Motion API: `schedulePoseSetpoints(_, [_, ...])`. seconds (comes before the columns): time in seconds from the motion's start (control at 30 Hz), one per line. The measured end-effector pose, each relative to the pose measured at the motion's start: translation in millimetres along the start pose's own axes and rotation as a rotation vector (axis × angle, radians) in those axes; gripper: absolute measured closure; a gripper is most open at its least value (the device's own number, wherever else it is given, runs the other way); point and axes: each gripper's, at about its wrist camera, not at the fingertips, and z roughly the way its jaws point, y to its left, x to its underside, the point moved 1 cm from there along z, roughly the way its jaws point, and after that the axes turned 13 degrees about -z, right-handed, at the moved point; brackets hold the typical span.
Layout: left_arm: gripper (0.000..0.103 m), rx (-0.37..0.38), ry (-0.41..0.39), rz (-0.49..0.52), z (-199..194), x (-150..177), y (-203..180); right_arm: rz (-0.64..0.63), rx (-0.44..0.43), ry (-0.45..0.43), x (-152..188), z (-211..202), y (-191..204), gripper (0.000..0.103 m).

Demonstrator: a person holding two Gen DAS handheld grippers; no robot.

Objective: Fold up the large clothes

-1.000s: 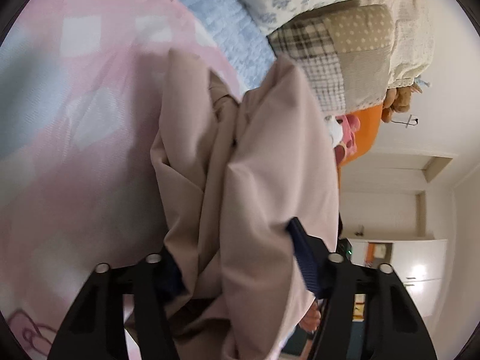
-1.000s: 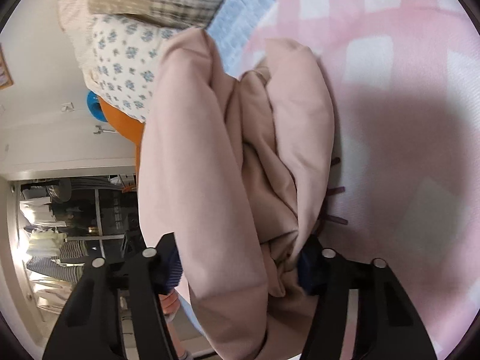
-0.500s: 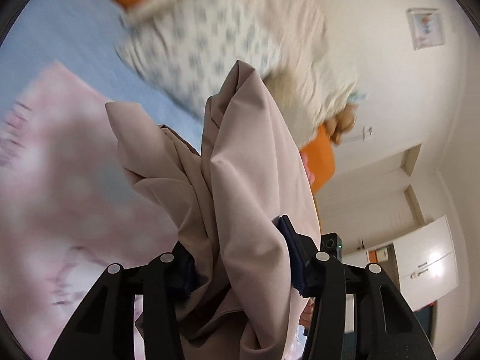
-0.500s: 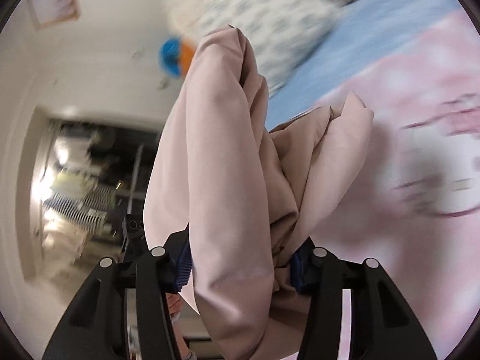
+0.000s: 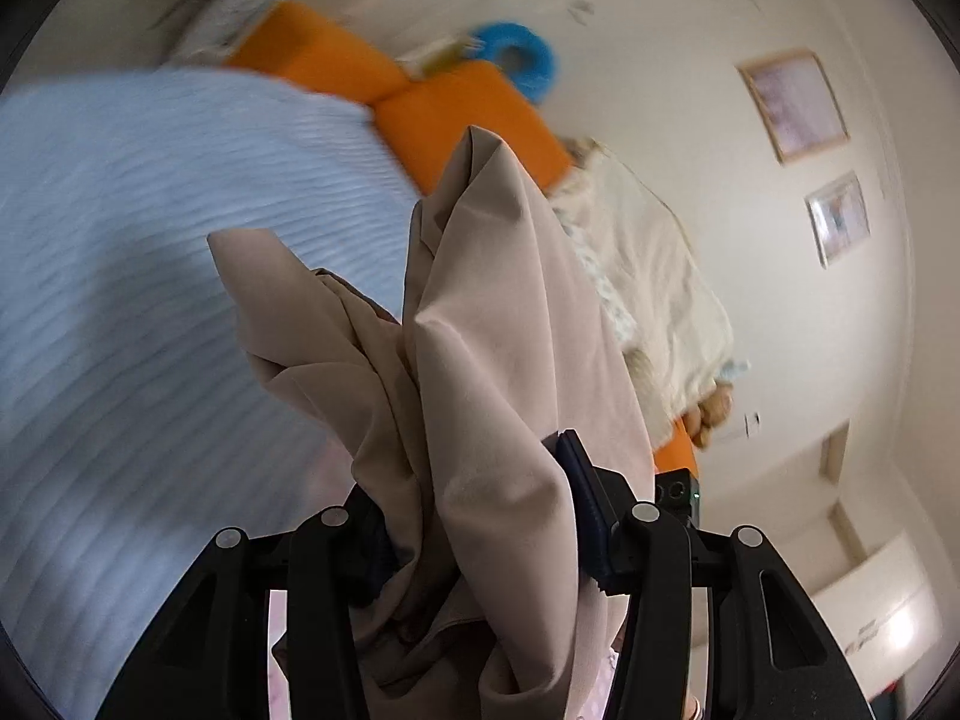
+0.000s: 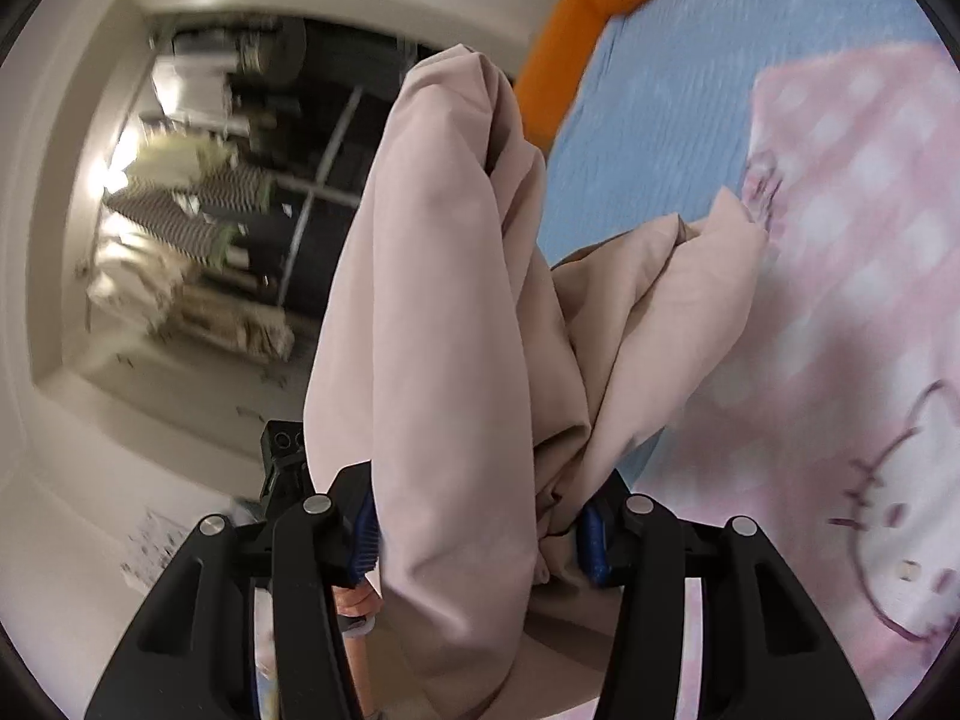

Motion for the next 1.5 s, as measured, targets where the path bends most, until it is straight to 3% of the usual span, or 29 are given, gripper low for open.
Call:
schedulePoseSetpoints(0.13, [0.052, -0.042, -0.019, -0.143, -7.1, 9.2, 106.0, 0.029, 0.054, 0.072, 38.8, 54.3, -32.5, 0.053])
schedulePoseSetpoints(0.2, [0.052, -0.056, -0.012, -0.212, 0.2, 16.3, 141.4, 0.059, 0.086, 0.112, 61.5, 73.8, -49.2, 0.053])
schedulePoseSetpoints(0.3, [0.045, 0.005, -0.022, -0.274, 4.4, 20.5, 175.6, 0.134, 0.062, 0.120, 86.2, 86.5, -77.9, 0.049])
schedulePoseSetpoints(0.37, [0.032, -0.022, -0.042, -0.242, 9.4, 22.8, 181.1, 0.137, 0.098, 0.115, 97.3, 90.3, -87.8, 0.034])
schedulePoseSetpoints(0.4, [0.030, -0.017, -0.051, -0.241, 9.6, 24.6, 182.2, 0.135, 0.133, 0.115, 101.9, 90.5, -90.2, 0.016])
schedulePoseSetpoints(0.43, [0.029, -0.013, -0.055, -0.245, 9.4, 25.9, 182.9, 0.137, 0.153, 0.119, 103.5, 90.0, -92.1, 0.011])
schedulePoseSetpoints(0.53, [0.026, -0.085, -0.061, -0.203, -1.3, 30.1, 168.0, 0.122, 0.168, 0.135, 107.1, 84.3, -81.8, 0.012])
schedulePoseSetpoints(0.6, [0.026, -0.148, -0.080, -0.140, -24.0, 30.1, 143.3, 0.067, 0.212, 0.126, 95.1, 58.3, -63.7, 0.015])
schedulePoseSetpoints(0.7, [0.025, -0.143, -0.191, -0.037, -66.7, 24.9, 88.8, -0.073, 0.264, -0.051, 64.8, -5.3, -27.1, 0.016])
schedulePoseSetpoints(0.77, [0.021, -0.138, -0.257, 0.074, -75.4, 25.1, 37.9, -0.169, 0.238, -0.111, 37.8, -20.5, 6.3, 0.032])
schedulePoseSetpoints(0.8, [0.021, -0.176, -0.268, 0.132, -65.4, 22.9, 13.3, -0.205, 0.238, -0.086, 27.4, -14.2, 17.3, 0.039])
schedulePoseSetpoints(0.87, [0.022, -0.251, -0.234, 0.170, -28.3, 10.3, -12.3, -0.247, 0.267, 0.000, 8.9, 18.9, 34.4, 0.065])
schedulePoseSetpoints(0.9, [0.025, -0.292, -0.216, 0.171, -14.8, 7.1, -16.0, -0.248, 0.256, 0.013, 5.7, 31.2, 37.6, 0.069])
schedulePoseSetpoints(1.0, [0.031, -0.439, -0.176, 0.152, 24.4, -4.7, -7.7, -0.244, 0.333, 0.044, 7.8, 69.2, 40.9, 0.069])
schedulePoseSetpoints(1.1, [0.032, -0.514, -0.156, 0.167, 36.9, -0.9, 7.8, -0.272, 0.457, 0.096, 14.7, 88.6, 29.8, 0.071])
schedulePoseSetpoints(1.2, [0.032, -0.556, -0.080, 0.145, 56.5, 5.6, 37.1, -0.267, 0.531, 0.159, 28.5, 98.3, 6.5, 0.083])
schedulePoseSetpoints(1.27, [0.032, -0.565, -0.059, 0.148, 63.2, 9.9, 48.6, -0.272, 0.592, 0.198, 39.3, 101.5, -8.4, 0.101])
schedulePoseSetpoints(1.3, [0.032, -0.562, -0.053, 0.148, 66.9, 10.2, 52.1, -0.269, 0.615, 0.209, 41.4, 101.2, -14.6, 0.102])
schedulePoseSetpoints(1.43, [0.033, -0.581, -0.020, 0.164, 79.2, 10.4, 60.6, -0.183, 0.577, 0.210, 55.9, 100.8, -46.6, 0.102])
schedulePoseSetpoints(1.5, [0.033, -0.599, -0.022, 0.188, 86.4, 13.2, 64.6, -0.202, 0.574, 0.197, 63.8, 100.2, -49.7, 0.102])
